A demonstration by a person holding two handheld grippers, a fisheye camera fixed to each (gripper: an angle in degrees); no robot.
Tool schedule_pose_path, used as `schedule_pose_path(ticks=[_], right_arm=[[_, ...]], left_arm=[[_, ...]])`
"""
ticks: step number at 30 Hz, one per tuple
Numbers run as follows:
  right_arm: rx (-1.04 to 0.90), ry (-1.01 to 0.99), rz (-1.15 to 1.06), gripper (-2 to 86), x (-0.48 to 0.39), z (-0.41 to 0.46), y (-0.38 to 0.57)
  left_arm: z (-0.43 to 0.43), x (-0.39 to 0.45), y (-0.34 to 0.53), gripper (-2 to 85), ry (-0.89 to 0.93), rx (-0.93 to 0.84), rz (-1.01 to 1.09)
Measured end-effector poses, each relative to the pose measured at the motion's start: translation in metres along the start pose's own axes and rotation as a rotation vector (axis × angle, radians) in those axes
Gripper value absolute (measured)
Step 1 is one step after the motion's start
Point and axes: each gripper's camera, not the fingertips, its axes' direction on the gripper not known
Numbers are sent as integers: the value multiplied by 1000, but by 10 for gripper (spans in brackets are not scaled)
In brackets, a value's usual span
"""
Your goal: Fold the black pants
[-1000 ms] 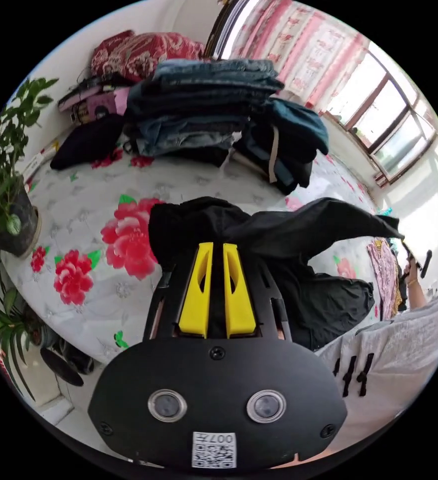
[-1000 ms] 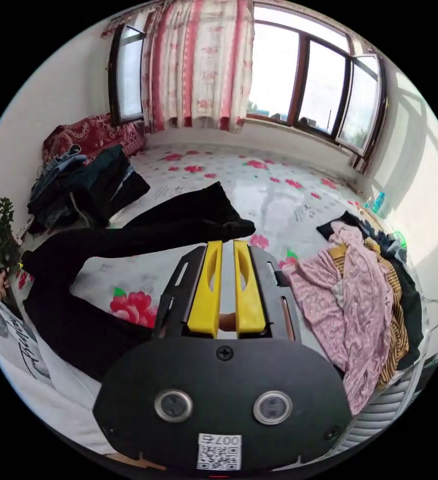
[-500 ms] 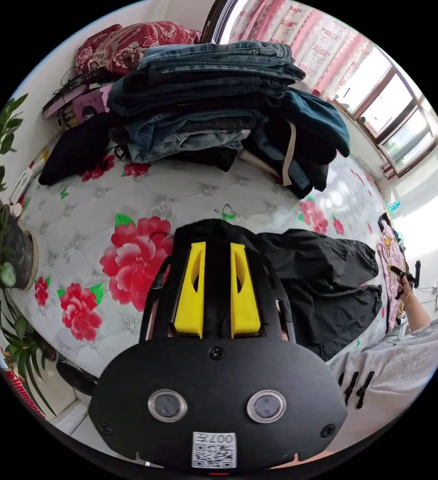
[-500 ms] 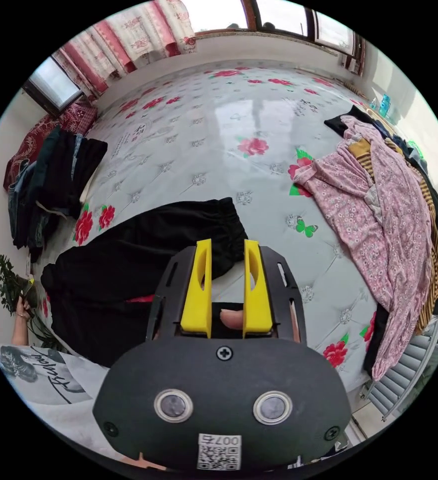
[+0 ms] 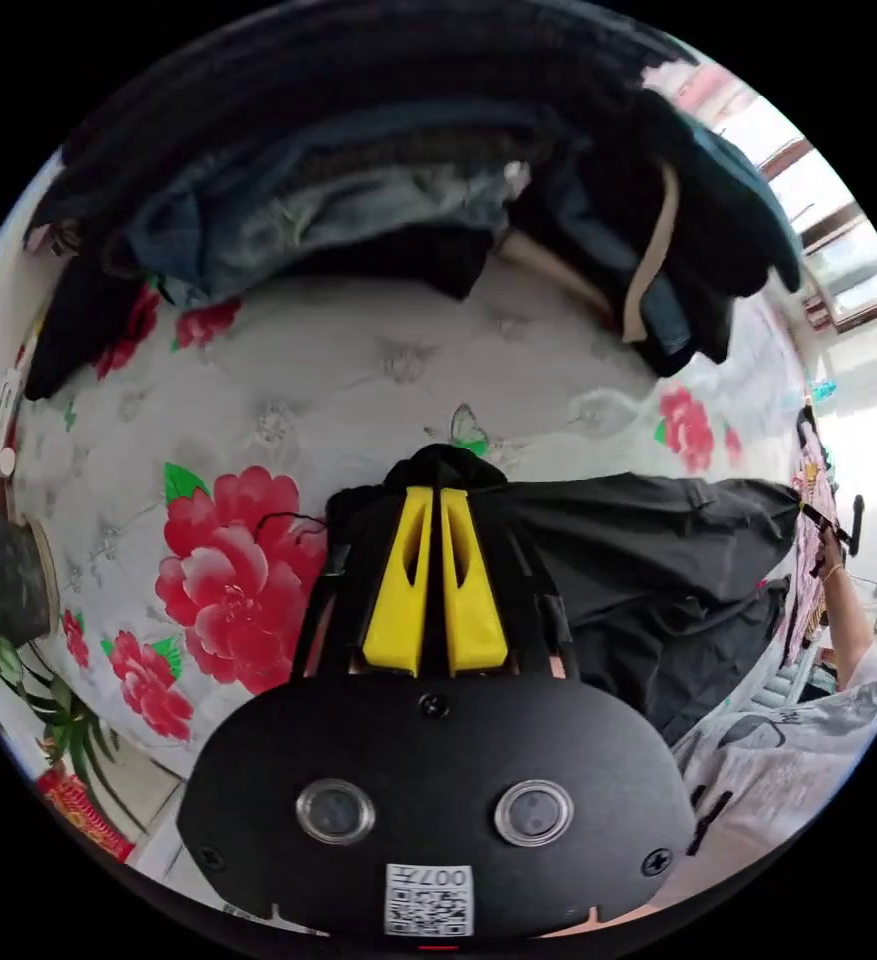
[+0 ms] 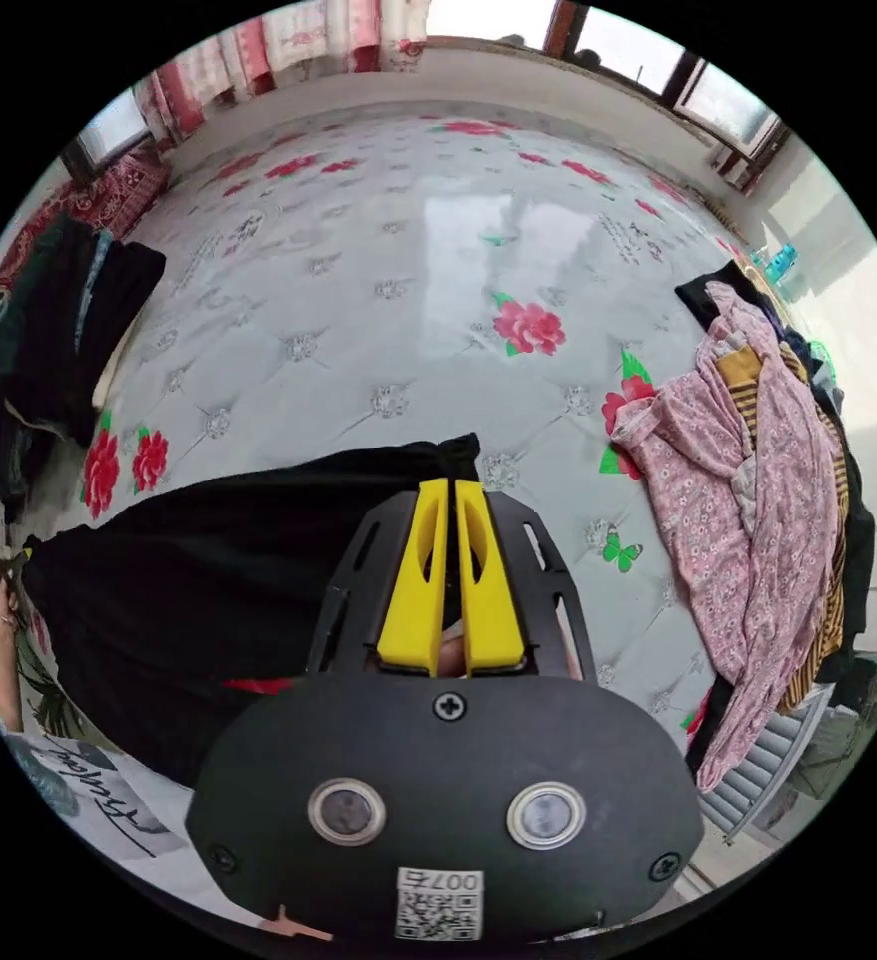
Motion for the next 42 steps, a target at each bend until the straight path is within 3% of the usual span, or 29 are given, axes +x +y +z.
schedule_pose_path(ticks=[4, 8, 11, 18, 24, 30, 33, 34, 39, 42], right_arm=[[257, -181, 155, 1, 44, -49, 6], [311, -200, 305, 9, 63, -36, -14], [215, -124, 414, 25, 65, -5, -33], [102, -235, 140, 43, 19, 13, 9], [-79, -294, -91, 32, -34, 25, 118], [-214, -320, -136, 25, -52, 34, 190], [-273, -272, -213, 22, -67, 45, 213], [-263, -227, -242, 22, -72, 49, 221], [-243, -43, -286, 9, -73, 46, 242], [-241, -65, -262, 9, -60, 42, 259]], left_arm=[[-60, -2, 32, -2, 52, 231, -31], [-33, 4, -3, 31, 6, 241, -47], [9, -13, -40, 62, 17, 152, -253], [-6, 6, 3, 86, -84, 101, -146], [-51, -12, 152, 96, -186, 65, -294], [-32, -20, 219, 132, -90, -47, -379], [8, -9, 215, 117, -186, -180, -351], [10, 4, 211, 100, -215, -160, -265], [1, 10, 201, 19, -298, -223, -231], [-10, -11, 238, 10, -282, -233, -272]])
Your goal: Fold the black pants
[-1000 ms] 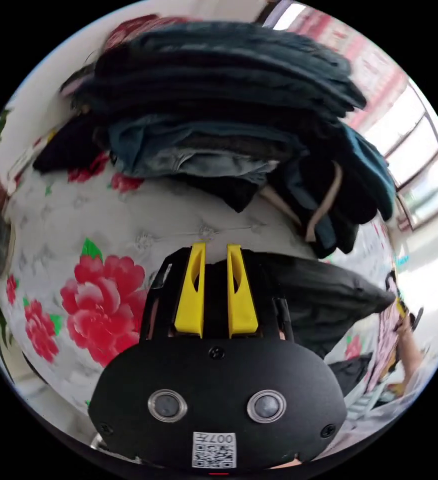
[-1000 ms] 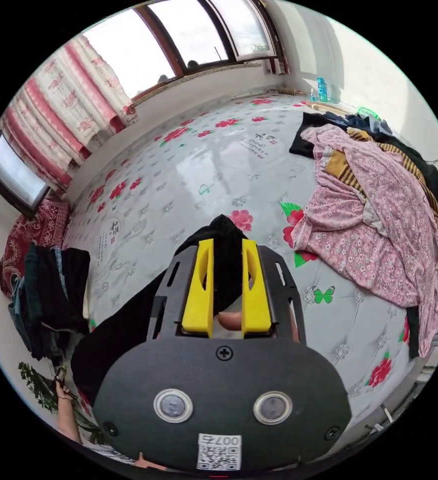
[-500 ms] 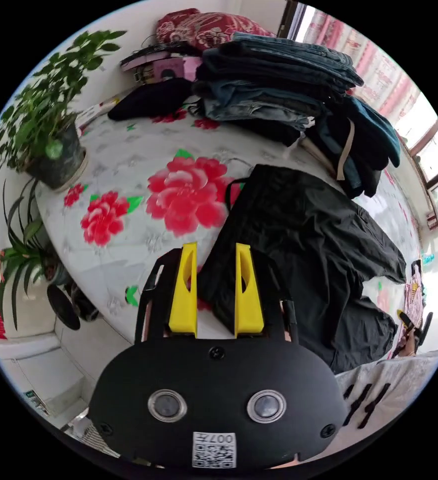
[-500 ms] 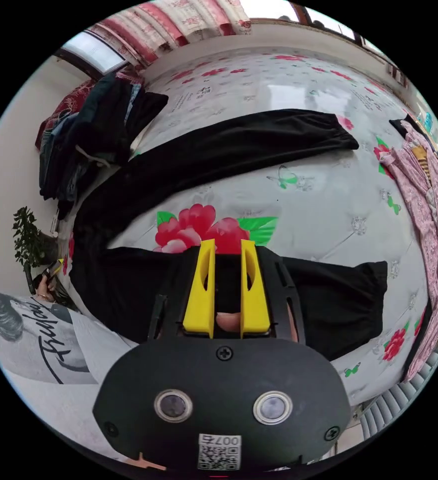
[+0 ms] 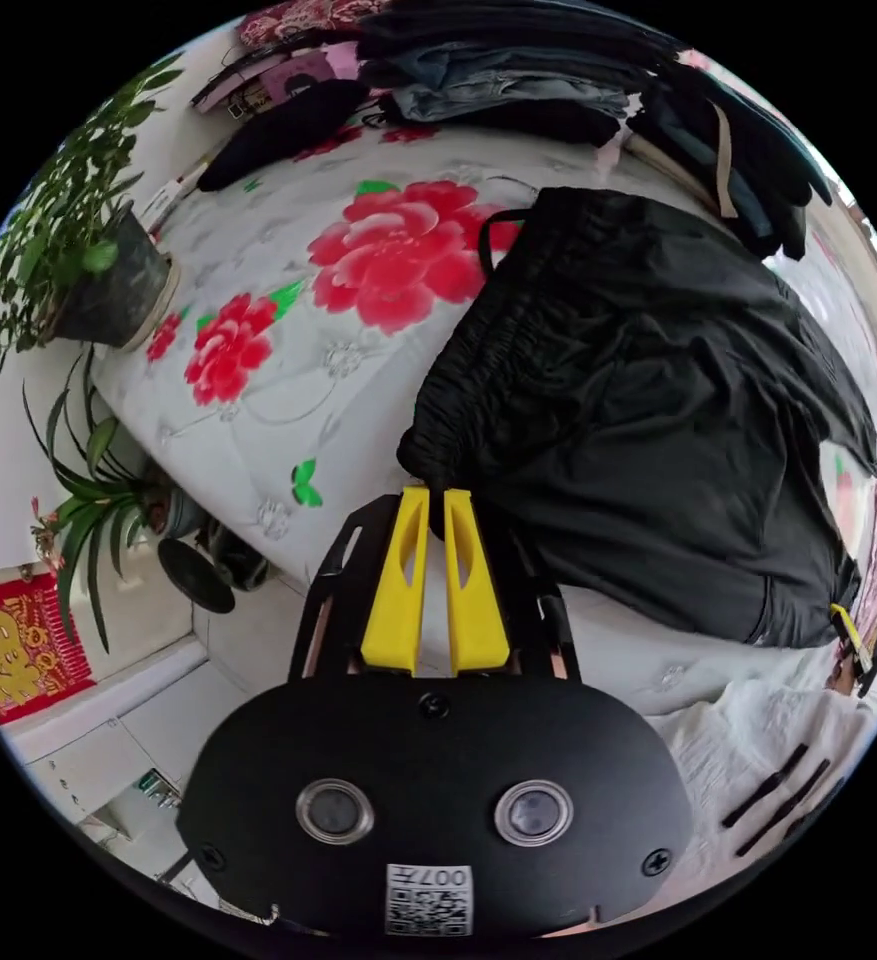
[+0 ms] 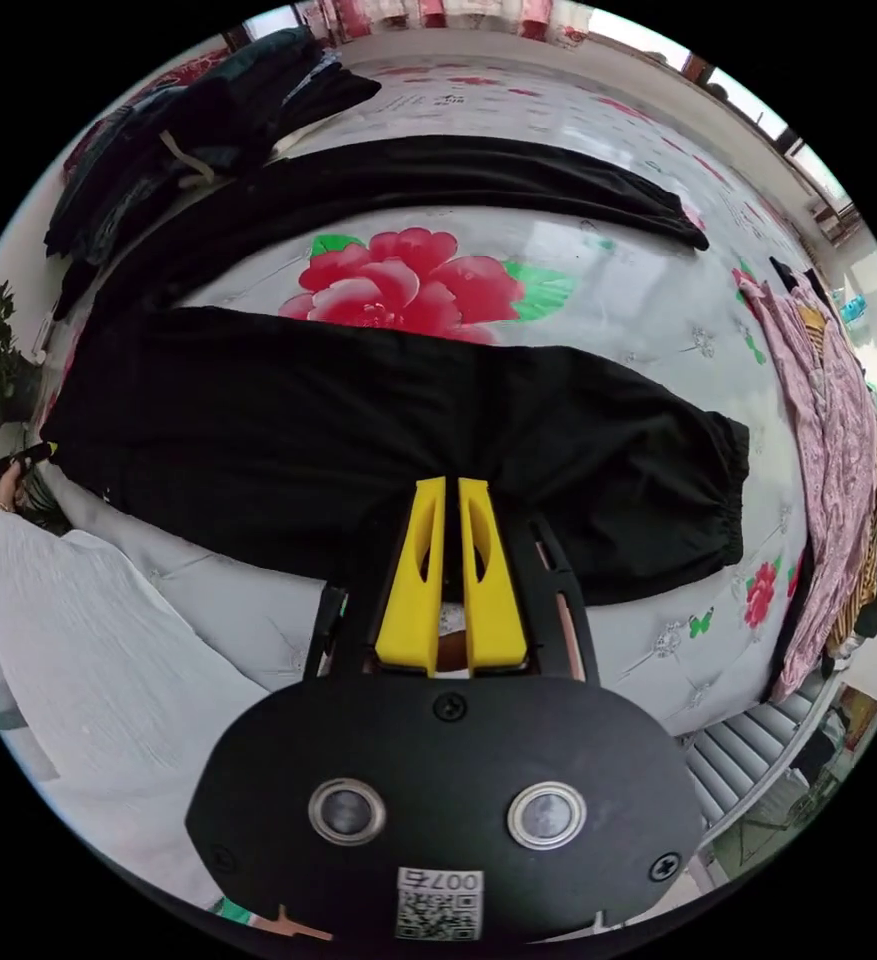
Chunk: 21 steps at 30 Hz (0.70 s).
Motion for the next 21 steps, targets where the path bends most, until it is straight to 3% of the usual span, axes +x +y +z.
schedule_pose_path(ticks=[4, 11, 14, 17, 21], right_arm=[[33, -173, 134, 24, 18, -2, 20], [248, -257, 230, 56, 44, -48, 13], [287, -266, 263, 63, 61, -65, -3], [277, -234, 312, 72, 78, -71, -9], [214, -225, 530, 88, 115, -56, 19]], left_arm=[[1, -38, 39, 31, 144, 6, -80], [-55, -54, 51, 80, 129, 151, -109], [-93, -45, 40, 90, 183, 238, -24], [-99, -26, 26, 98, 204, 216, 20], [-47, -28, 38, 103, 236, 73, -104]])
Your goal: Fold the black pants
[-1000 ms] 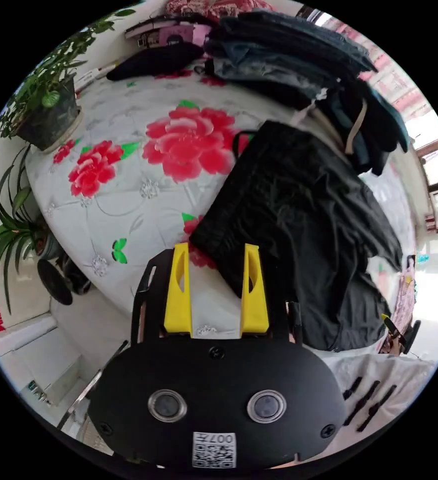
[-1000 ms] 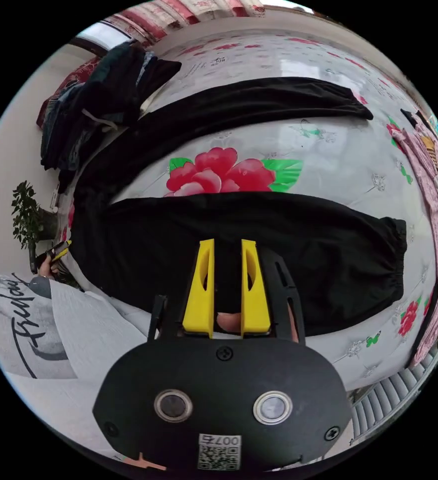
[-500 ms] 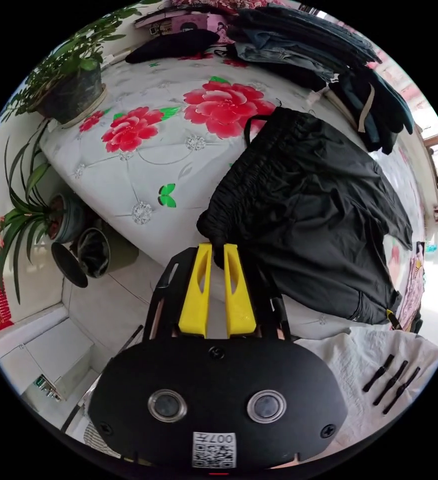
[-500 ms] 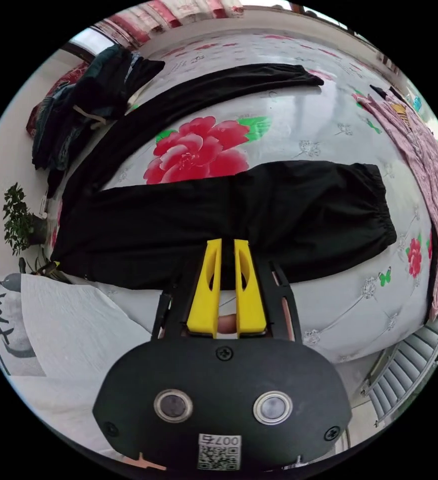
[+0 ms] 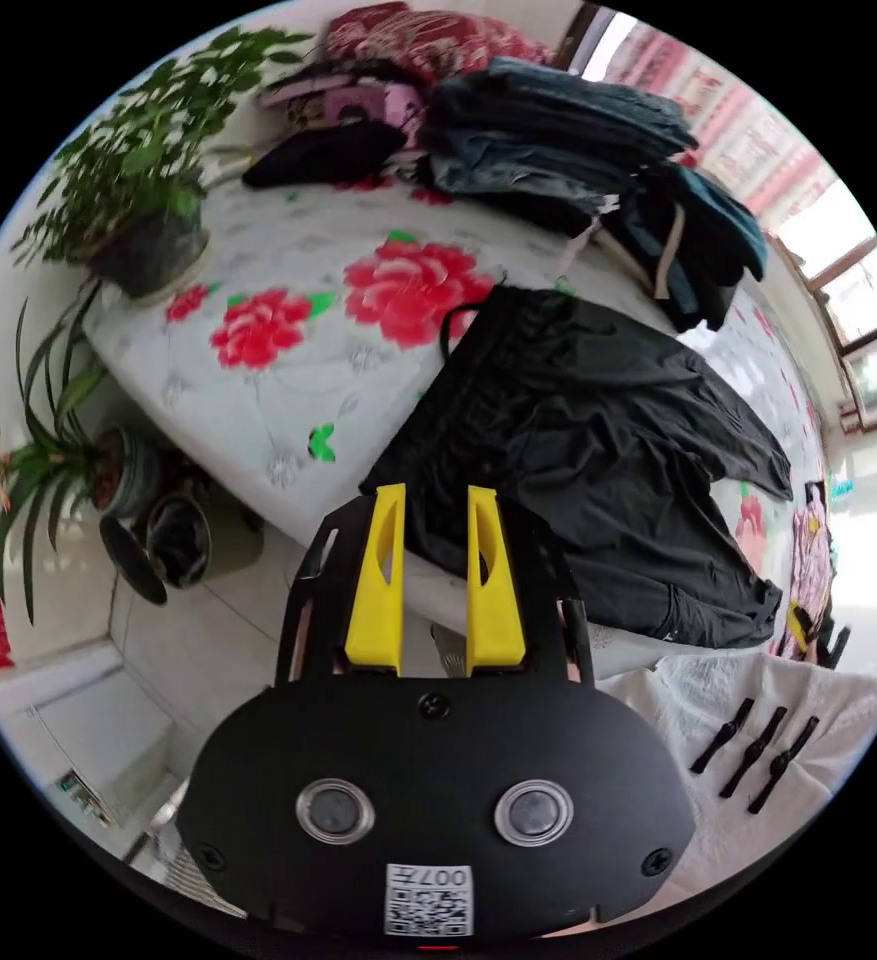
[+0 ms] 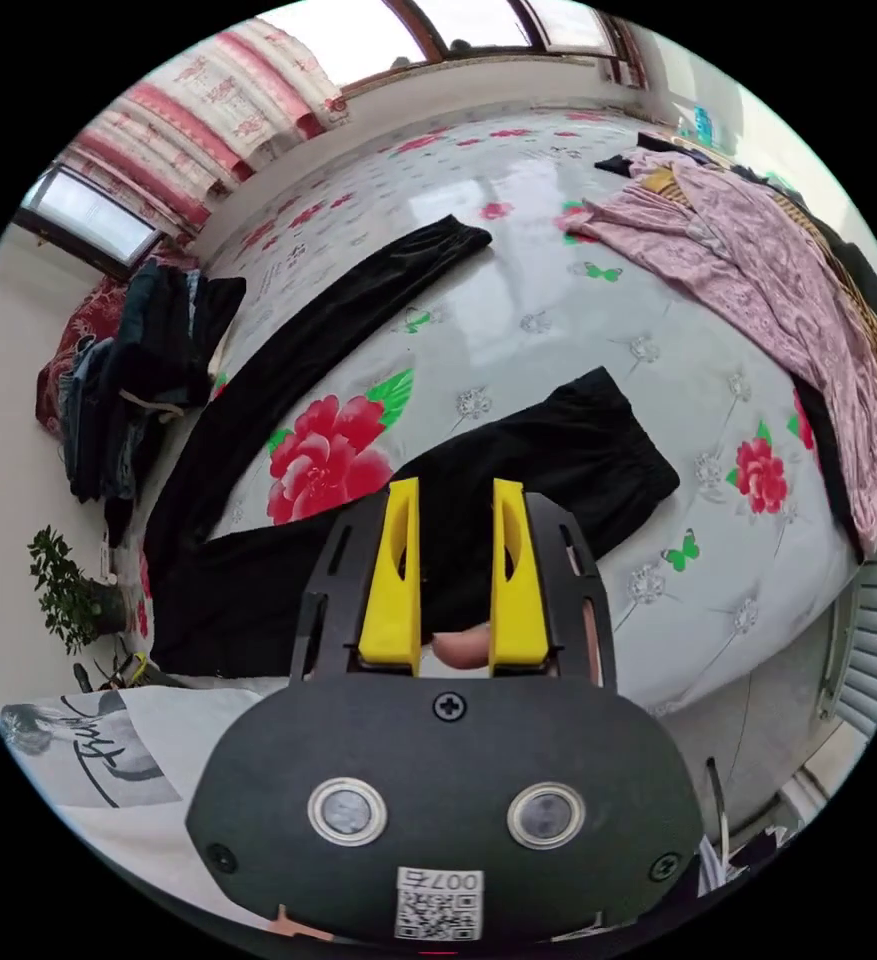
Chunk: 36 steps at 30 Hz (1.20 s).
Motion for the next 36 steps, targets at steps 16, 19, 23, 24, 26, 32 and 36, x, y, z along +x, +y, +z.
schedule_pose_path(ticks=[16, 19, 23, 24, 26, 32, 36], right_arm=[[-96, -17, 225, 21, 47, 23, -7], [-30, 87, 157, 7, 43, 0, 4], [19, 148, 245, 8, 65, -20, 34], [-33, 137, 276, 13, 77, -13, 41], [-81, 134, 323, 28, 88, -7, 47], [68, 262, 375, 79, 78, -51, 46], [140, 222, 209, 82, 31, -56, 17]], left_arm=[[70, -11, -5, 5, 83, -108, -198], [68, -2, -5, -6, 95, -147, -123], [70, 23, 14, -6, 146, -187, -29], [78, 35, 20, -4, 116, -214, 7], [88, 48, 29, 4, 82, -236, 55], [62, 14, 48, 52, 89, -315, 67], [10, -6, 26, 56, -2, -206, 15]])
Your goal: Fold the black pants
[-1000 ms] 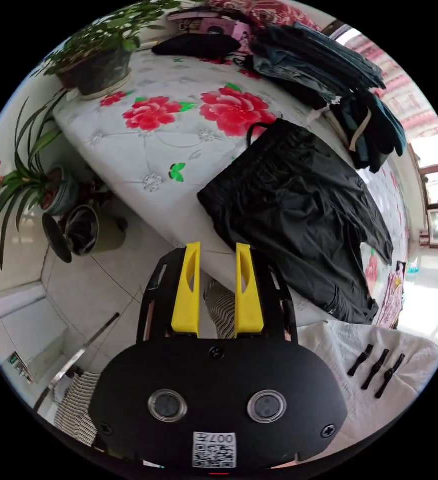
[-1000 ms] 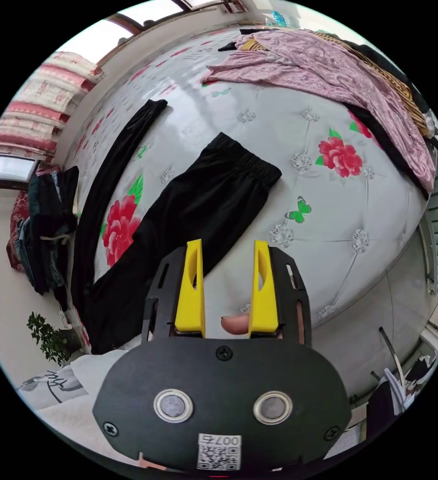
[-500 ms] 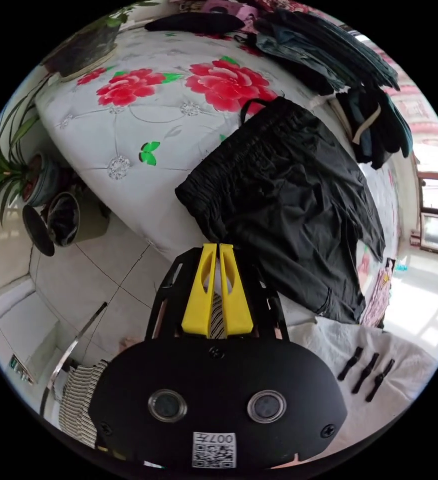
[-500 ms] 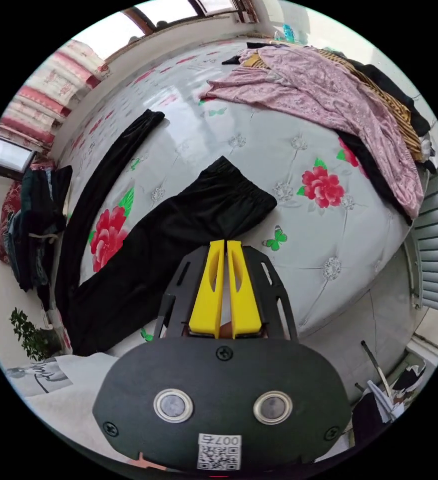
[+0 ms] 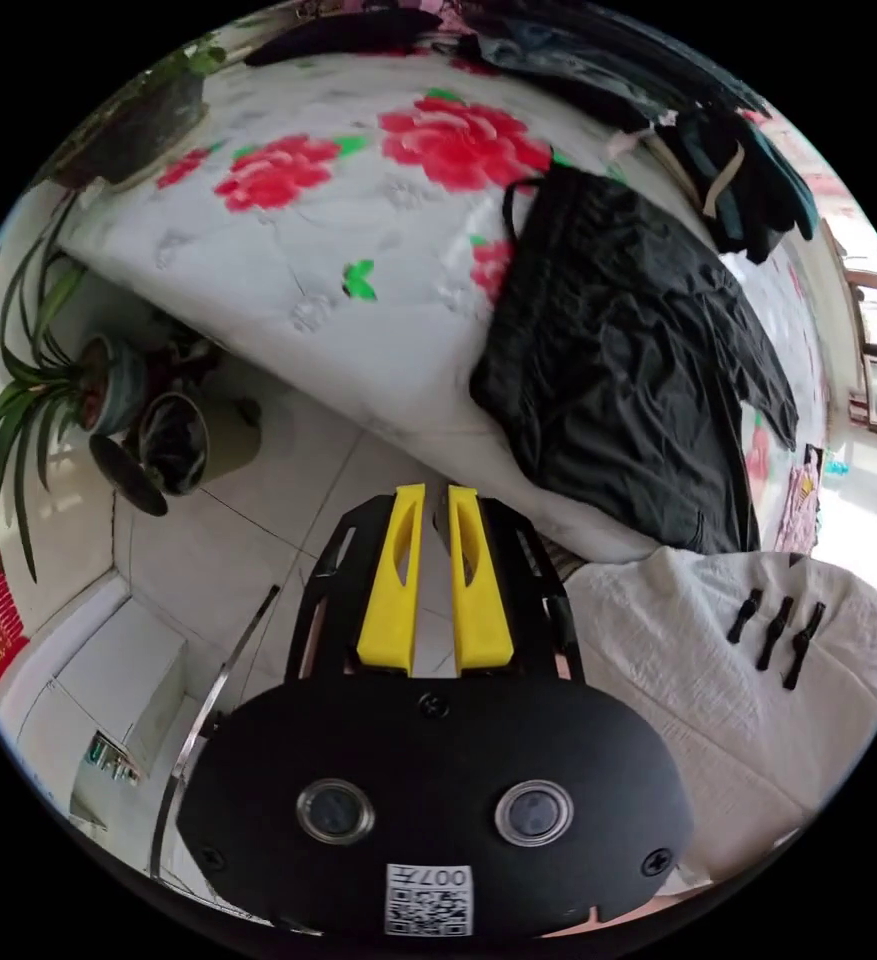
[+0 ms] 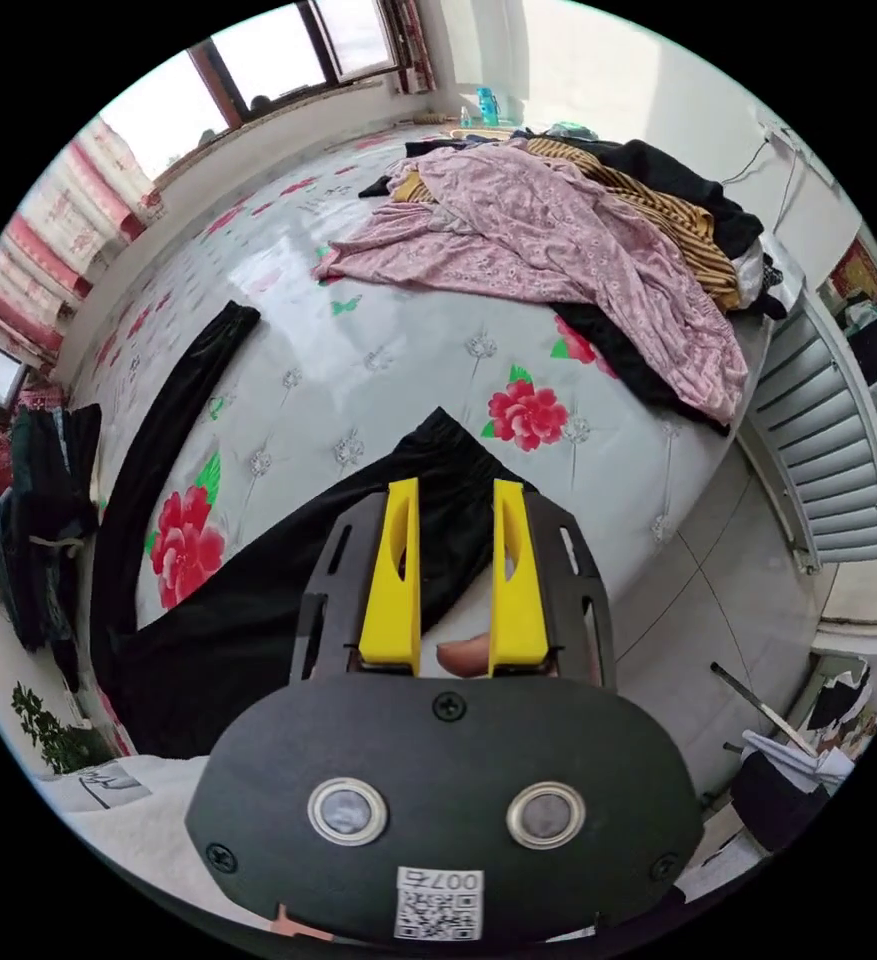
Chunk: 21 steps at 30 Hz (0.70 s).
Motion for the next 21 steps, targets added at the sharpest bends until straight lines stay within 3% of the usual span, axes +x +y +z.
schedule_pose_path(ticks=[6, 13, 17, 21], right_arm=[[-28, -191, -323, 84, -130, 29, -69], [-6, -187, -449, 86, -236, 54, -172], [-1, -138, -483, 90, -262, 73, -214], [-70, -82, -494, 89, -279, 115, -252]], left_arm=[[-25, 83, -133, 98, -5, 165, 195], [21, 199, -289, 99, -107, 56, 381], [42, 236, -307, 96, -200, -9, 464], [26, 223, -309, 92, -144, -21, 429]])
